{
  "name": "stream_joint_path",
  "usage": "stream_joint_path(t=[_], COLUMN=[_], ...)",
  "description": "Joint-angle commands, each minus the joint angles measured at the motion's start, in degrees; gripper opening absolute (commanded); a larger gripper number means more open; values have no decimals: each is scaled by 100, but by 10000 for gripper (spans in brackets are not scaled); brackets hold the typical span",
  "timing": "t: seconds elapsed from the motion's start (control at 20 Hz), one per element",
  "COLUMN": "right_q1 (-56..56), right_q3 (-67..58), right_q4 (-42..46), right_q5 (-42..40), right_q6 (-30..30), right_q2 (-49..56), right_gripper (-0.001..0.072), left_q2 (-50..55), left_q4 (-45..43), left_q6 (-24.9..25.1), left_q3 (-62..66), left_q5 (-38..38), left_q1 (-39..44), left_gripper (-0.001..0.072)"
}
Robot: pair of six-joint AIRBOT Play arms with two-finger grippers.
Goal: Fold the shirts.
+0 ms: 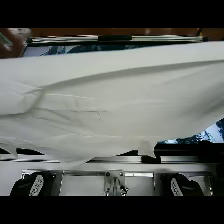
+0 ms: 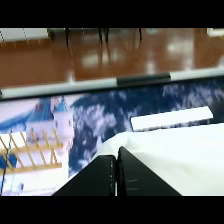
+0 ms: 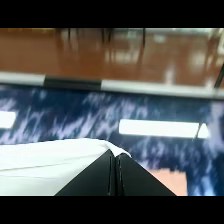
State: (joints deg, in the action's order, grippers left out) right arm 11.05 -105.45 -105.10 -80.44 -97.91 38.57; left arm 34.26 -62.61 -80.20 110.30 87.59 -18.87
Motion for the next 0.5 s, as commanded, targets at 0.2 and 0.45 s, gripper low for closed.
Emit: stream_joint_path(t=[0.2, 0.45], right_q1=[-4, -4], right_q3=[-7, -7], right_q4=[-664, -267], right_q5=[824, 822], right_q6=[-9, -7], right_q2=[-35, -525], right_gripper=[42, 42], left_q2=[-70, -133], left_q4=[219, 157], left_q6=[256, 225], left_q3=[92, 931], left_q5=[-949, -933], left_q1=[-2, -2], left_gripper=[28, 28])
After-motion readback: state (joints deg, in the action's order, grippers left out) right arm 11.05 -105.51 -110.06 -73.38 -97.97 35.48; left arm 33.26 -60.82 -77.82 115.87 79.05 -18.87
